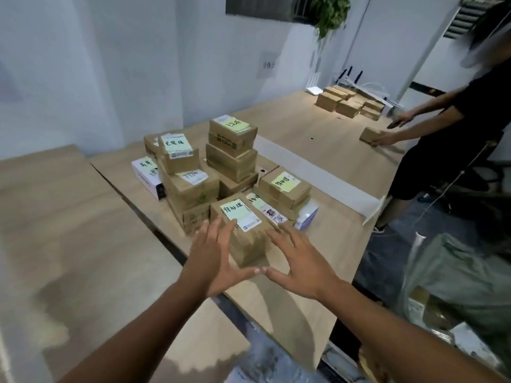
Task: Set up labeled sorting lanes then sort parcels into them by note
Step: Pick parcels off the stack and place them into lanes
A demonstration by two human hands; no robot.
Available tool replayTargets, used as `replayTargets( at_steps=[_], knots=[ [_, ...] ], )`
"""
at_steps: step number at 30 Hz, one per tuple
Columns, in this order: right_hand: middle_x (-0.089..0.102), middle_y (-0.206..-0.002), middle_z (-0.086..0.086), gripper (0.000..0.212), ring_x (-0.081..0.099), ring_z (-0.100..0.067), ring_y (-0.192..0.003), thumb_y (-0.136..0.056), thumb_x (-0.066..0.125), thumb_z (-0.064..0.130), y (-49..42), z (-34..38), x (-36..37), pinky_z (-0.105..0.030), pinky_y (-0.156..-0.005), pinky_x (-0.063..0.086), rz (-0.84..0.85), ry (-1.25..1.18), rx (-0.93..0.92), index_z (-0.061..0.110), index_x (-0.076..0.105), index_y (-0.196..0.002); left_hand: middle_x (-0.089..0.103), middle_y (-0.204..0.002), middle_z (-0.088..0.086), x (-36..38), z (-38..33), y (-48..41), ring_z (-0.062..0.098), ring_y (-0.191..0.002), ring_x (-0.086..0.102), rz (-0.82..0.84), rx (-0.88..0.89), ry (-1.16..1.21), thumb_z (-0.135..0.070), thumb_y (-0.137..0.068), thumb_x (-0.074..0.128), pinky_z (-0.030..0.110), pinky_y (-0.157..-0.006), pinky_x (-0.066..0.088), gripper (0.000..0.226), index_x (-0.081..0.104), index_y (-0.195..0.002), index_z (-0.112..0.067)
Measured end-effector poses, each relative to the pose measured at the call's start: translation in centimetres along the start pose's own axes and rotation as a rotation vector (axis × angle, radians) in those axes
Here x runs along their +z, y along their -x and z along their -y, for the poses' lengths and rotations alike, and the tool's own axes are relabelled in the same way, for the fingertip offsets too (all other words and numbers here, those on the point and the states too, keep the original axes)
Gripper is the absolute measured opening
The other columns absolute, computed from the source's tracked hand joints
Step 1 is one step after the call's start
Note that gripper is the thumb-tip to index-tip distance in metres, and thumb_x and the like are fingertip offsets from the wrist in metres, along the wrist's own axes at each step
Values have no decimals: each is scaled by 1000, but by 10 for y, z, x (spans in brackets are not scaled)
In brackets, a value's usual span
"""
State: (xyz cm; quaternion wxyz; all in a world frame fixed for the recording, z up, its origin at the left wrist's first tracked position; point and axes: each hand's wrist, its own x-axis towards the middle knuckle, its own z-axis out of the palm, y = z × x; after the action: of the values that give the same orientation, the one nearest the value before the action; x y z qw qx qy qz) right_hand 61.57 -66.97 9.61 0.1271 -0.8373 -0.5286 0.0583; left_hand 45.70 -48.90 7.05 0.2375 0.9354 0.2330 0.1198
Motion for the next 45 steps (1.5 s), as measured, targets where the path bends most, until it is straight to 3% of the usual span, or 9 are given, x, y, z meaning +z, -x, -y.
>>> replayTargets(
  at_steps=[4,9,15,18,22,25,30,37,45],
  knots=[
    [9,-162,10,90,18,-20,-151,-84,52,76,-57,-46,11,-45,-116,39,96,-118,-60,45,12,-158,2,-170,-1,26,4,-38,22,-156,-2,16,-90,67,-93,-63,58,43,-122,-1,127,5,-161,-33],
    [-6,-164,16,100,8,-22,-155,-79,64,73,-138,-105,58,-50,-116,35,264,-120,-132,56,-1,-153,-5,-170,-6,78,22,-84,22,-156,-5,79,-329,151,-85,-57,73,49,-123,18,133,-5,-157,-45],
    [-13,-168,-1,111,2,-28,-155,-78,69,70,-210,-157,114,-51,-119,29,454,-30,-265,58,-14,-151,-15,-169,-3,147,32,-124,22,-156,7,172,-560,299,-57,-62,90,39,-120,28,138,-12,-156,-48],
    [-2,-166,1,111,8,-27,-153,-77,68,71,-217,-169,130,-51,-116,34,450,-97,-322,59,-12,-152,1,-168,-8,167,32,-131,14,-150,23,69,-556,370,-40,-71,88,29,-113,35,125,-3,-155,-46],
    [9,-161,-1,108,16,-27,-148,-77,69,70,-213,-167,127,-49,-116,35,453,-172,-358,52,0,-157,26,-163,-3,164,15,-125,16,-143,38,-62,-619,403,-34,-75,85,32,-112,43,109,14,-158,-33],
    [13,-153,0,107,26,-28,-141,-73,73,67,-202,-147,115,-45,-114,36,443,-239,-440,48,9,-158,27,-163,-6,145,-3,-100,14,-142,39,-117,-709,431,-35,-72,84,35,-113,43,113,11,-158,-34],
    [16,-137,10,111,34,-20,-134,-67,74,73,-189,-72,81,-34,-110,42,517,-280,-623,49,12,-156,25,-162,-16,87,-18,-28,5,-141,38,-249,-776,341,-43,-69,83,12,-104,34,113,11,-156,-45],
    [19,-133,12,109,38,-15,-131,-66,82,65,-141,74,55,-30,-109,42,508,-423,-888,51,19,-154,26,-160,-19,-4,-39,101,8,-138,42,-522,-898,86,-47,-64,86,36,-107,46,116,4,-143,-63],
    [20,-136,7,110,36,-18,-136,-58,73,76,-17,223,37,-37,-113,41,478,-464,-1128,52,21,-152,29,-161,-13,-61,-75,281,13,-137,45,-738,-974,-60,-48,-67,87,36,-104,48,113,10,-149,-53]
  ],
)
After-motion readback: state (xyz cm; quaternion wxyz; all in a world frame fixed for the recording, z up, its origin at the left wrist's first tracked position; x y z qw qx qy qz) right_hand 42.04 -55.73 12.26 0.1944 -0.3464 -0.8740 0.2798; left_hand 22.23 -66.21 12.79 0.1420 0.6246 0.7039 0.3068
